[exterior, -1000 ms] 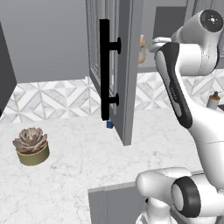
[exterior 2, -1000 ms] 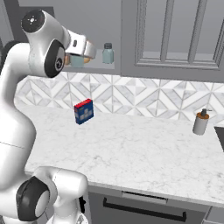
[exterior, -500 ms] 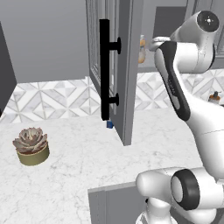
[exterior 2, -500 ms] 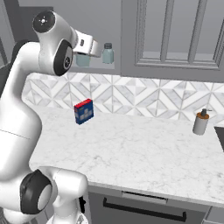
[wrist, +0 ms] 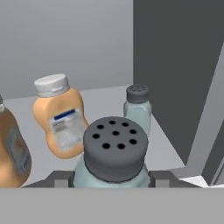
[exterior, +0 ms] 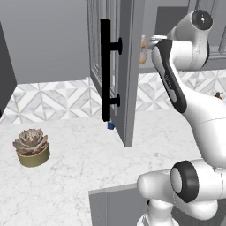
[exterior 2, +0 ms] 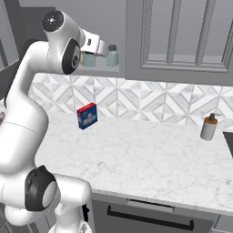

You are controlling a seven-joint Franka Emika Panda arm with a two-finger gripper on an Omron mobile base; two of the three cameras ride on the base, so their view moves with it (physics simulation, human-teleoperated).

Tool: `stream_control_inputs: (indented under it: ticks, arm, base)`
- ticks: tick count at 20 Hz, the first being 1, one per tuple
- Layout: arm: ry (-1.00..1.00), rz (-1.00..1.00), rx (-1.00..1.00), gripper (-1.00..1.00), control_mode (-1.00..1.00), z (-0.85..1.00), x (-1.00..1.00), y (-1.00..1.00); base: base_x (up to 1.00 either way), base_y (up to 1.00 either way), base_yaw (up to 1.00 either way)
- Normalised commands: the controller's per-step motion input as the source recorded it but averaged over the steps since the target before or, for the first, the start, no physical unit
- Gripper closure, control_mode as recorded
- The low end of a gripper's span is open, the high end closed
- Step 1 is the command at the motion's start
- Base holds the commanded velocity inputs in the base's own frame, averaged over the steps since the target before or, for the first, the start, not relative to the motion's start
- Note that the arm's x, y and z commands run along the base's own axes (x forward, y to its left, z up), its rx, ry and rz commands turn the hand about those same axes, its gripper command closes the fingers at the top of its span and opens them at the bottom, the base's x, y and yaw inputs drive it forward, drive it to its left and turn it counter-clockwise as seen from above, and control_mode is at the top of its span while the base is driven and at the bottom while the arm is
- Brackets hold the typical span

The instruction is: Put the shaker and condiment bottle from the counter next to their counterparts in the cabinet.

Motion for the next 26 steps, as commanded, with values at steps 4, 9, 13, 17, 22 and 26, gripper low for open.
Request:
stream_control_inputs:
  ticks: [4, 9, 13, 17, 22, 26]
  arm:
    - [0.00, 0.00, 0.00, 1.00, -1.00, 0.00, 0.24, 0.00]
    - [0.00, 0.00, 0.00, 1.00, -1.00, 0.00, 0.11, 0.00]
    - [0.00, 0.00, 0.00, 1.00, -1.00, 0.00, 0.02, -0.11]
    - [0.00, 0.00, -0.01, 1.00, -1.00, 0.00, 0.00, -0.24]
    - [0.00, 0.00, 0.00, 1.00, -1.00, -0.04, 0.11, -0.03]
    - [0.00, 0.00, 0.00, 1.00, -1.00, -0.09, 0.13, 0.00]
  base:
    - [0.00, 0.00, 0.00]
    - [0.00, 0.00, 0.00]
    - [0.00, 0.00, 0.00]
    - [0.00, 0.00, 0.00]
    - [0.00, 0.00, 0.00]
    - [0.00, 0.00, 0.00]
